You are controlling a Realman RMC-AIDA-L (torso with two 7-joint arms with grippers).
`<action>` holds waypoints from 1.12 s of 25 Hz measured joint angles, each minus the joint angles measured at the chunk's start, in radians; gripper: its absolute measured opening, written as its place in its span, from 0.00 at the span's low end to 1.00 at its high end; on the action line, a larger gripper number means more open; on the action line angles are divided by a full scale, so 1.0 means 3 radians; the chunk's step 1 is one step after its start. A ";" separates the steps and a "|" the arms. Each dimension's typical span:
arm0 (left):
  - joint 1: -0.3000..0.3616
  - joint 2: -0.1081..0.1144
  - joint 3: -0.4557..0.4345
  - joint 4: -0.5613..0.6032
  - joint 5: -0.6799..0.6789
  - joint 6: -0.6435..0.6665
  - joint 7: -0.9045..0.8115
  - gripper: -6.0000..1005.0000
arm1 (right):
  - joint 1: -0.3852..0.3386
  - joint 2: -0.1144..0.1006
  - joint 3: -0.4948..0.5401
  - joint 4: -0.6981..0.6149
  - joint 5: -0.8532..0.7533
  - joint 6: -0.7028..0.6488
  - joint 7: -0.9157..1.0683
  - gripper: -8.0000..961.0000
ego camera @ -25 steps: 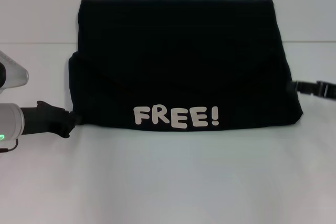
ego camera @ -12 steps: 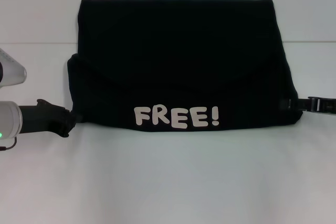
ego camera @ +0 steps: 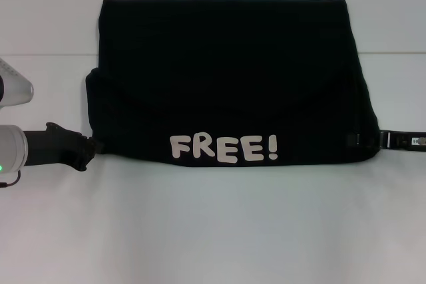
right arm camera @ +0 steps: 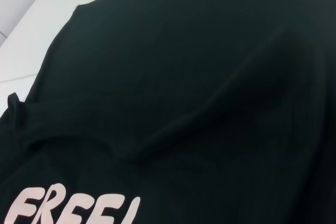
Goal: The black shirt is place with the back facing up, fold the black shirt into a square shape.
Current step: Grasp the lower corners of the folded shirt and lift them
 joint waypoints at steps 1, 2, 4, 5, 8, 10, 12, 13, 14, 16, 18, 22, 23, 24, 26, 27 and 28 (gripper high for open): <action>0.0000 0.0001 0.0000 -0.0001 0.0000 -0.0001 0.0000 0.02 | -0.0006 0.0000 0.0003 0.0000 0.0001 0.0000 -0.0001 0.60; 0.0000 0.0001 -0.0001 -0.0002 0.0000 -0.0001 0.0000 0.02 | -0.0010 0.0000 0.0006 0.0000 0.0001 0.0000 -0.0001 0.56; 0.0000 0.0001 -0.0001 -0.0004 0.0000 -0.0001 0.0000 0.02 | -0.0015 0.0000 0.0009 -0.0001 0.0001 0.0000 -0.0006 0.49; 0.0001 0.0001 -0.0001 -0.0006 0.0000 -0.0001 0.0000 0.02 | -0.0017 0.0000 0.0010 -0.0001 0.0001 0.0002 -0.0007 0.45; 0.0005 0.0001 -0.0001 -0.0006 0.0000 -0.0003 0.0000 0.02 | -0.0020 0.0000 0.0007 0.0000 0.0001 0.0029 -0.0010 0.30; 0.0006 0.0001 -0.0001 -0.0008 0.0000 -0.0006 0.0000 0.02 | -0.0020 0.0005 0.0002 0.0001 -0.0005 0.0048 -0.0011 0.21; 0.0005 0.0001 0.0000 -0.0013 0.0000 -0.0006 0.0000 0.02 | -0.0027 0.0013 0.0006 0.0002 -0.0007 0.0072 -0.0029 0.15; 0.0005 0.0001 -0.0001 -0.0014 0.0000 -0.0006 0.0001 0.02 | -0.0032 0.0016 0.0012 0.0003 -0.0006 0.0078 -0.0047 0.12; 0.0003 0.0001 -0.0001 -0.0015 0.0000 -0.0006 0.0000 0.02 | -0.0046 0.0018 0.0028 -0.0001 0.0001 0.0072 -0.0070 0.09; 0.0002 0.0001 -0.0001 -0.0015 0.0000 0.0000 -0.0008 0.02 | -0.0077 0.0019 0.0070 -0.0019 0.0010 0.0028 -0.0107 0.03; 0.0011 -0.0001 -0.0001 0.0001 0.0000 0.0025 -0.0028 0.02 | -0.0114 0.0015 0.0135 -0.0028 0.0027 -0.0056 -0.0176 0.03; 0.0063 -0.0011 -0.0009 0.0117 0.0000 0.0160 -0.0132 0.03 | -0.0227 -0.0016 0.0293 -0.0039 0.0086 -0.0334 -0.0337 0.03; 0.0086 -0.0011 -0.0019 0.0156 0.0002 0.0238 -0.0150 0.03 | -0.0252 -0.0021 0.0316 -0.0043 0.0091 -0.0378 -0.0354 0.03; 0.0100 -0.0012 -0.0036 0.0185 0.0002 0.0295 -0.0153 0.03 | -0.0284 -0.0026 0.0344 -0.0048 0.0095 -0.0428 -0.0374 0.03; 0.0133 -0.0012 -0.0097 0.0264 0.0003 0.0465 -0.0157 0.03 | -0.0354 -0.0032 0.0409 -0.0079 0.0096 -0.0573 -0.0433 0.03; 0.0142 -0.0012 -0.0139 0.0297 0.0003 0.0559 -0.0158 0.03 | -0.0386 -0.0034 0.0428 -0.0098 0.0096 -0.0636 -0.0448 0.03; 0.0150 -0.0012 -0.0187 0.0332 0.0002 0.0692 -0.0158 0.03 | -0.0419 -0.0037 0.0437 -0.0126 0.0096 -0.0706 -0.0456 0.03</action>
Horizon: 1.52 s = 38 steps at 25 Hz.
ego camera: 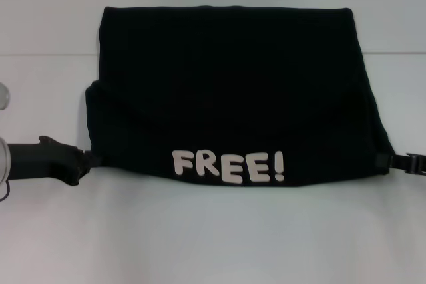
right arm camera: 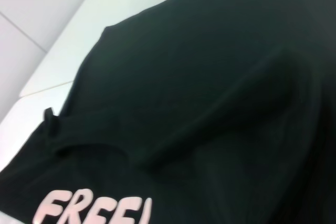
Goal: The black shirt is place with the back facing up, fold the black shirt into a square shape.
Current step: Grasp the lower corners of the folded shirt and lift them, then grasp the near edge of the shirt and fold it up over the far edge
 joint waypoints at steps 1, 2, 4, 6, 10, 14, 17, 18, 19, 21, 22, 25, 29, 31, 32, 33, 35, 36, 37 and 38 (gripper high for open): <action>0.0004 0.0001 -0.0046 0.0029 0.0000 0.0128 0.0000 0.03 | -0.0036 -0.0003 0.0007 -0.0035 0.0000 -0.0075 -0.0006 0.03; 0.0007 0.0007 -0.0091 0.0059 0.0000 0.0278 0.0000 0.03 | -0.0074 -0.0004 0.0007 -0.0085 -0.0001 -0.0157 -0.0006 0.03; 0.0018 0.0019 -0.0161 0.0130 0.0000 0.0568 0.0000 0.03 | -0.0144 -0.0009 -0.0001 -0.0184 -0.0015 -0.0332 -0.0006 0.03; 0.0051 0.0036 -0.0214 0.0216 0.0001 0.0879 0.0002 0.03 | -0.0224 -0.0019 -0.0022 -0.0285 -0.0029 -0.0506 -0.0006 0.03; 0.0111 0.0045 -0.0340 0.0377 0.0069 0.1368 0.0003 0.03 | -0.0376 -0.0053 -0.0030 -0.0429 -0.0110 -0.0843 -0.0054 0.03; 0.0157 0.0055 -0.0495 0.0421 0.0156 0.1716 0.0012 0.03 | -0.0506 -0.0064 -0.0027 -0.0521 -0.0251 -0.1124 -0.0182 0.03; 0.0196 0.0061 -0.0576 0.0424 0.0251 0.1898 0.0021 0.03 | -0.0595 -0.0064 -0.0013 -0.0583 -0.0358 -0.1342 -0.0316 0.03; 0.0205 0.0061 -0.0593 0.0425 0.0269 0.1947 0.0024 0.03 | -0.0622 -0.0064 -0.0014 -0.0598 -0.0373 -0.1400 -0.0360 0.03; 0.0217 0.0061 -0.0615 0.0426 0.0291 0.2004 0.0029 0.03 | -0.0649 -0.0064 -0.0014 -0.0610 -0.0393 -0.1460 -0.0407 0.03; 0.0248 0.0064 -0.0641 0.0428 0.0308 0.2169 0.0040 0.03 | -0.0699 -0.0063 -0.0008 -0.0629 -0.0437 -0.1544 -0.0476 0.03; 0.0252 0.0065 -0.0643 0.0428 0.0310 0.2189 0.0041 0.03 | -0.0719 -0.0063 -0.0005 -0.0637 -0.0455 -0.1573 -0.0497 0.03; 0.0266 0.0066 -0.0663 0.0429 0.0329 0.2309 0.0054 0.03 | -0.0768 -0.0063 0.0001 -0.0657 -0.0472 -0.1652 -0.0546 0.03; 0.0283 0.0064 -0.0672 0.0422 0.0350 0.2361 0.0054 0.03 | -0.0812 -0.0082 0.0032 -0.0661 -0.0474 -0.1724 -0.0589 0.03; 0.0288 0.0062 -0.0670 0.0417 0.0354 0.2368 0.0053 0.03 | -0.0819 -0.0088 0.0083 -0.0664 -0.0475 -0.1737 -0.0611 0.03; 0.0284 0.0063 -0.0671 0.0411 0.0352 0.2367 0.0050 0.03 | -0.0816 -0.0090 0.0135 -0.0664 -0.0476 -0.1739 -0.0621 0.03; 0.0267 0.0067 -0.0678 0.0402 0.0345 0.2361 0.0042 0.03 | -0.0807 -0.0095 0.0197 -0.0666 -0.0476 -0.1739 -0.0630 0.03; 0.0198 0.0089 -0.0704 0.0363 0.0314 0.2336 0.0023 0.03 | -0.0748 -0.0107 0.0382 -0.0666 -0.0460 -0.1730 -0.0644 0.03; 0.0133 0.0110 -0.0734 0.0309 0.0300 0.2307 0.0010 0.03 | -0.0706 -0.0115 0.0484 -0.0666 -0.0448 -0.1721 -0.0647 0.03; 0.0071 0.0134 -0.0761 0.0255 0.0283 0.2274 -0.0002 0.03 | -0.0646 -0.0123 0.0606 -0.0665 -0.0442 -0.1698 -0.0648 0.03; 0.0071 0.0134 -0.0761 0.0255 0.0283 0.2274 -0.0002 0.03 | -0.0580 -0.0129 0.0722 -0.0658 -0.0438 -0.1671 -0.0648 0.03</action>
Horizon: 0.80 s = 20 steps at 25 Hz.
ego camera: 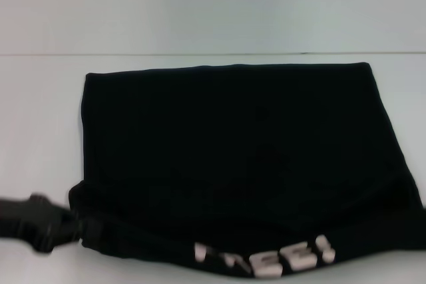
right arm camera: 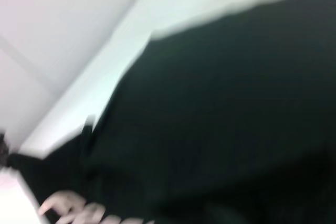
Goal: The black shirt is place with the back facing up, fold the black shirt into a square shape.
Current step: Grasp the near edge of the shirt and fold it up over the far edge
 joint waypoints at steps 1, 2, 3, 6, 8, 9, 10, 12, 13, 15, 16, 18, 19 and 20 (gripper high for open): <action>-0.0199 0.0089 -0.0068 -0.0225 -0.0012 -0.0235 -0.0039 0.03 | 0.0062 -0.0005 0.0074 0.0007 0.0003 0.0035 0.0004 0.03; -0.0274 0.0130 -0.0086 -0.0315 -0.0013 -0.0343 -0.0058 0.03 | 0.0134 -0.0007 0.0146 0.0020 0.0002 0.0091 0.0015 0.03; -0.0349 0.0164 -0.0096 -0.0413 -0.0015 -0.0476 -0.0086 0.03 | 0.0214 -0.0010 0.0189 0.0029 0.0004 0.0153 0.0034 0.03; -0.0626 0.0277 -0.0099 -0.0751 -0.0023 -0.1027 -0.0187 0.03 | 0.0443 0.0008 0.0243 0.0051 0.0008 0.0422 0.0096 0.03; -0.0761 0.0336 -0.0084 -0.0916 -0.0018 -0.1312 -0.0234 0.03 | 0.0578 0.0013 0.0254 0.0115 0.0010 0.0662 0.0132 0.03; -0.0841 0.0367 -0.0064 -0.1014 -0.0005 -0.1503 -0.0277 0.03 | 0.0637 0.0009 0.0255 0.0165 0.0011 0.0787 0.0148 0.03; -0.0899 0.0389 -0.0043 -0.1087 0.0006 -0.1641 -0.0311 0.03 | 0.0712 -0.0006 0.0255 0.0244 0.0011 0.0939 0.0170 0.03; -0.1004 0.0422 0.0058 -0.1216 0.0026 -0.2057 -0.0437 0.03 | 0.0836 -0.0039 0.0245 0.0395 0.0012 0.1257 0.0220 0.03; -0.1044 0.0428 0.0157 -0.1258 0.0029 -0.2302 -0.0528 0.03 | 0.0899 -0.0056 0.0227 0.0474 0.0012 0.1428 0.0246 0.03; -0.1084 0.0420 0.0347 -0.1283 0.0034 -0.2637 -0.0663 0.03 | 0.1031 -0.0076 0.0163 0.0608 0.0009 0.1728 0.0290 0.03; -0.1100 0.0405 0.0485 -0.1290 0.0036 -0.2864 -0.0730 0.03 | 0.1080 -0.0080 0.0129 0.0657 0.0009 0.1850 0.0305 0.03; -0.1116 0.0379 0.0649 -0.1308 0.0036 -0.3142 -0.0791 0.03 | 0.1192 -0.0074 0.0053 0.0761 0.0008 0.2150 0.0335 0.03; -0.1128 0.0366 0.0723 -0.1333 0.0038 -0.3295 -0.0812 0.03 | 0.1242 -0.0067 0.0022 0.0813 0.0008 0.2295 0.0341 0.03; -0.1144 0.0354 0.0803 -0.1375 0.0040 -0.3440 -0.0822 0.03 | 0.1284 -0.0061 0.0000 0.0861 0.0008 0.2424 0.0345 0.03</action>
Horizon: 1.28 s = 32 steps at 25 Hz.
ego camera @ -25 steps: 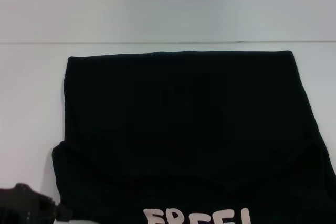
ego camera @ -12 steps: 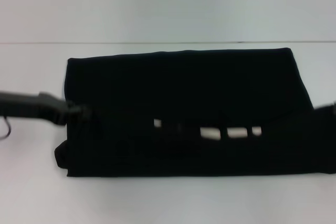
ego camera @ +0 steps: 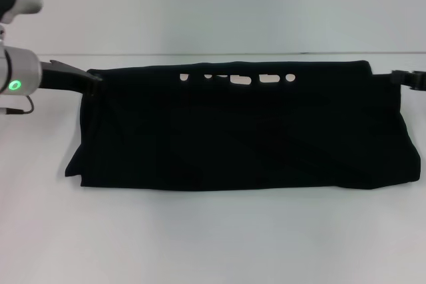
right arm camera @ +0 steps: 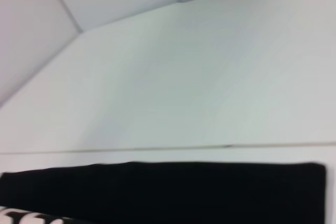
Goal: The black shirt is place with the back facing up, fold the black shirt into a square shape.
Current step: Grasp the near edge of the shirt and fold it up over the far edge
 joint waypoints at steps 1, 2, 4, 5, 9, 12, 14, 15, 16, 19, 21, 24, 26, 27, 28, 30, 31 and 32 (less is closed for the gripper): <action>-0.0022 -0.0009 0.0074 -0.0052 0.0004 -0.0132 -0.0003 0.03 | 0.0045 0.0010 -0.0026 0.0053 0.0000 0.0141 0.0003 0.03; -0.0035 -0.0014 0.0117 -0.0082 0.0006 -0.0203 -0.0004 0.03 | 0.0091 0.0021 -0.0049 0.0104 0.0000 0.0279 0.0004 0.03; -0.0061 -0.0033 0.0226 -0.0148 0.0009 -0.0394 -0.0005 0.03 | 0.0174 0.0043 -0.0075 0.0205 0.0000 0.0560 0.0005 0.03; -0.0061 -0.0033 0.0226 -0.0148 0.0009 -0.0394 -0.0005 0.03 | 0.0207 0.0055 -0.0082 0.0248 0.0000 0.0667 0.0003 0.03; -0.0074 -0.0091 0.0393 -0.0192 0.0018 -0.0761 -0.0006 0.04 | 0.0346 0.0137 -0.0099 0.0335 0.0000 0.1031 -0.0043 0.03; -0.0086 -0.0093 0.0422 -0.0206 0.0022 -0.0840 -0.0006 0.04 | 0.0437 0.0183 -0.0139 0.0353 0.0000 0.1216 -0.0054 0.03; -0.0090 -0.0092 0.0426 -0.0208 0.0025 -0.0876 -0.0005 0.04 | 0.0481 0.0214 -0.0157 0.0359 0.0000 0.1327 -0.0055 0.03; -0.0092 -0.0091 0.0427 -0.0208 0.0026 -0.0892 -0.0004 0.04 | 0.0499 0.0230 -0.0161 0.0361 0.0000 0.1390 -0.0055 0.03; -0.0097 -0.0090 0.0428 -0.0209 0.0026 -0.0918 -0.0001 0.04 | 0.0515 0.0244 -0.0162 0.0361 0.0000 0.1445 -0.0055 0.03; -0.0109 -0.0089 0.0432 -0.0213 0.0027 -0.0989 0.0007 0.04 | 0.0547 0.0261 -0.0162 0.0362 0.0001 0.1554 -0.0056 0.03; -0.0122 -0.0089 0.0435 -0.0214 0.0027 -0.1023 0.0008 0.04 | 0.0557 0.0263 -0.0162 0.0363 0.0001 0.1583 -0.0056 0.03; -0.0156 -0.0087 0.0437 -0.0218 0.0027 -0.1042 0.0007 0.04 | 0.0564 0.0250 -0.0162 0.0363 0.0003 0.1602 -0.0051 0.03; -0.0174 -0.0083 0.0438 -0.0235 0.0027 -0.1048 0.0009 0.04 | 0.0565 0.0238 -0.0162 0.0363 0.0004 0.1618 -0.0047 0.03; -0.0179 -0.0081 0.0438 -0.0245 0.0027 -0.1056 0.0010 0.04 | 0.0565 0.0236 -0.0162 0.0364 0.0004 0.1627 -0.0047 0.03; -0.0182 -0.0081 0.0439 -0.0256 0.0027 -0.1070 0.0012 0.04 | 0.0566 0.0236 -0.0162 0.0364 0.0005 0.1637 -0.0047 0.03; -0.0185 -0.0086 0.0440 -0.0265 0.0027 -0.1106 0.0013 0.04 | 0.0567 0.0236 -0.0162 0.0365 0.0005 0.1653 -0.0048 0.03; -0.0185 -0.0089 0.0440 -0.0269 0.0028 -0.1118 0.0013 0.04 | 0.0567 0.0238 -0.0161 0.0365 0.0005 0.1661 -0.0050 0.03; -0.0185 -0.0091 0.0441 -0.0272 0.0029 -0.1124 0.0013 0.04 | 0.0567 0.0242 -0.0161 0.0366 0.0005 0.1667 -0.0052 0.03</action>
